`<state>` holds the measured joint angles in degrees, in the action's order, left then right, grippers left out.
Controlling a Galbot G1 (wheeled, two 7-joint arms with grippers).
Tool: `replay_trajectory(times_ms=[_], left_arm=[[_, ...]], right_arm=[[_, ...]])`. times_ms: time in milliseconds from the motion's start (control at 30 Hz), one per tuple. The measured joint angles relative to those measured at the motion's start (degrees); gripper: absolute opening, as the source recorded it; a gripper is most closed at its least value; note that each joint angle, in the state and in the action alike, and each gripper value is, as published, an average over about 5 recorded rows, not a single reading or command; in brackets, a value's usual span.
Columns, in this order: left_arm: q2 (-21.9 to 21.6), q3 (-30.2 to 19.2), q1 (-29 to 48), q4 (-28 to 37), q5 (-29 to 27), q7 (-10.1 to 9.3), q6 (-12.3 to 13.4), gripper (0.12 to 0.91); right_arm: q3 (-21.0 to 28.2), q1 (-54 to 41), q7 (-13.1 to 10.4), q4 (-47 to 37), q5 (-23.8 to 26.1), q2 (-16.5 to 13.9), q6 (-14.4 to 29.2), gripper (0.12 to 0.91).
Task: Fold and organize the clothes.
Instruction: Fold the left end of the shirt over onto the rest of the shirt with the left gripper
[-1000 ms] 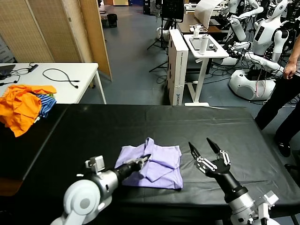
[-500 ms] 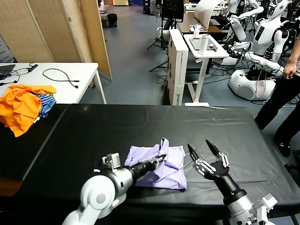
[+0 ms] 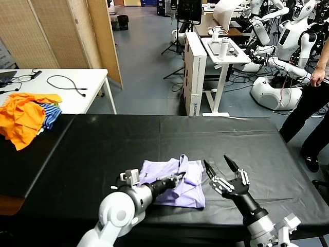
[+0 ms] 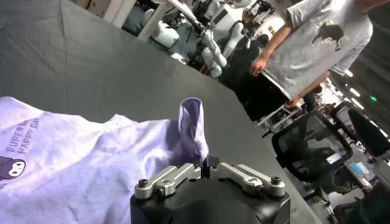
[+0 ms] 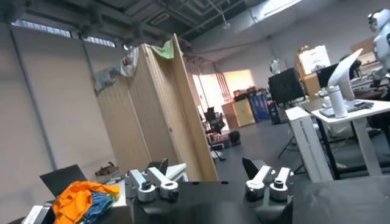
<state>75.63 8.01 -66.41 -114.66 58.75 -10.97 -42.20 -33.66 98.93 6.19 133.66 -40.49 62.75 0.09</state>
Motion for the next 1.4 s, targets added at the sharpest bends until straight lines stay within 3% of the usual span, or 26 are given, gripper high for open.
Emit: replay_trajectory(times_ms=[133, 233, 567, 667, 900, 1067, 1200, 1400], left_arm=[[1.2, -0.6, -0.1, 1.3, -2.0, 0.43, 0.0, 0.182], [2.2, -0.9, 0.1, 1.9, -3.4, 0.49, 0.5, 0.235], [3.8, -0.4, -0.1, -0.6, -5.6, 0.70, 3.0, 0.818], [3.7, 0.3, 0.0, -1.8, -7.9, 1.36, 4.3, 0.893], [-0.5, 5.7, 0.4, -4.4, -9.1, 2.82, 6.8, 0.907], [-3.6, 9.3, -1.0, -5.7, -9.7, 2.90, 7.2, 0.907], [-4.1, 10.5, -3.0, -6.4, -11.4, 3.62, 7.6, 0.907], [-4.1, 11.1, -5.3, -6.6, -13.3, 4.16, 8.1, 0.907]], right_arm=[[0.4, -0.5, -1.3, -0.9, 0.5, -0.4, -0.7, 0.907], [0.8, -1.0, -2.4, -1.7, 0.7, -0.8, -1.7, 0.907], [2.7, -1.1, -2.5, -1.9, 0.6, -3.4, -4.0, 0.907], [3.7, -0.9, -4.5, -1.5, 0.7, -3.9, -5.5, 0.907], [7.3, -1.7, -11.7, -0.5, 0.7, -3.8, -12.7, 0.907], [11.0, -3.1, -14.9, -1.2, 2.1, -2.9, -16.7, 0.907], [14.4, -4.1, -15.8, -1.7, 6.0, -2.6, -17.0, 0.907], [18.6, -4.9, -14.2, -2.3, 14.5, -3.0, -15.4, 0.907]])
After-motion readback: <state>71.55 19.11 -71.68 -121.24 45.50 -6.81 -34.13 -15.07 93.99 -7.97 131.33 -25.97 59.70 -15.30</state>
